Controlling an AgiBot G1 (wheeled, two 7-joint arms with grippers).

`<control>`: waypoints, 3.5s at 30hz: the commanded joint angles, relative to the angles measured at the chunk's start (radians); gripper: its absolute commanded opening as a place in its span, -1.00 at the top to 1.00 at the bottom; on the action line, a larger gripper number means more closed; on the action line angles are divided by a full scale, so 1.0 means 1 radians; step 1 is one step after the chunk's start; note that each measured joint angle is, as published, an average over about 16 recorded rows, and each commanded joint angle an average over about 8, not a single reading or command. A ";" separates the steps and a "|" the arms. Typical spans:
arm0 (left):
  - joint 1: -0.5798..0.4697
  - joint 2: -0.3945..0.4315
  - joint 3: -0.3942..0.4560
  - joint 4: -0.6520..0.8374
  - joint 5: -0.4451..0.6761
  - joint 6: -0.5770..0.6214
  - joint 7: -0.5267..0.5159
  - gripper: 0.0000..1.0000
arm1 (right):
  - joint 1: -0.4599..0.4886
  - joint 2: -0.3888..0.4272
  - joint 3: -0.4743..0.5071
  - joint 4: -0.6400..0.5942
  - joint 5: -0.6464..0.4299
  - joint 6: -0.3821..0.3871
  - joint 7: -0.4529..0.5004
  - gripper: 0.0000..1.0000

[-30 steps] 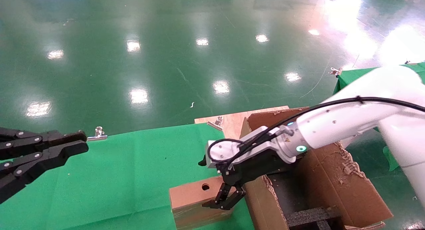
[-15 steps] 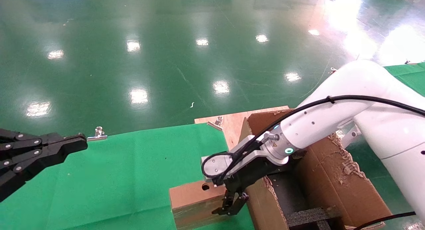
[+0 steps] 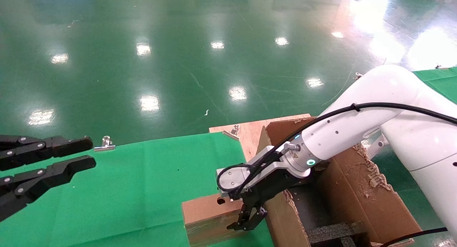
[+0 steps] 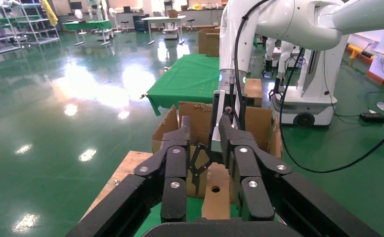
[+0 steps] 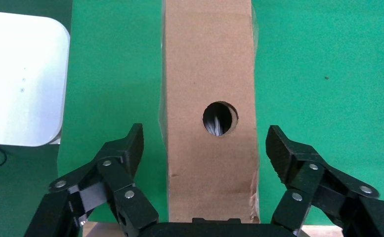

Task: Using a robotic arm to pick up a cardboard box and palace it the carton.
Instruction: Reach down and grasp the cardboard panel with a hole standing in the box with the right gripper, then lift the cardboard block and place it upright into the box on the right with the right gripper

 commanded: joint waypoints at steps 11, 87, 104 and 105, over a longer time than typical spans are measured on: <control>0.000 0.000 0.000 0.000 0.000 0.000 0.000 -1.00 | -0.004 0.003 0.006 0.001 0.005 0.002 0.002 1.00; 0.000 0.000 0.000 0.000 0.000 0.000 0.000 -1.00 | 0.383 0.704 -0.288 -0.196 0.294 0.123 0.050 1.00; 0.000 0.000 0.000 0.000 -0.001 0.000 0.000 -1.00 | 0.337 0.687 -0.308 -0.191 0.298 0.191 0.136 1.00; 0.000 0.000 0.000 0.000 -0.001 0.000 0.000 -1.00 | 0.324 0.685 -0.313 -0.185 0.299 0.213 0.168 1.00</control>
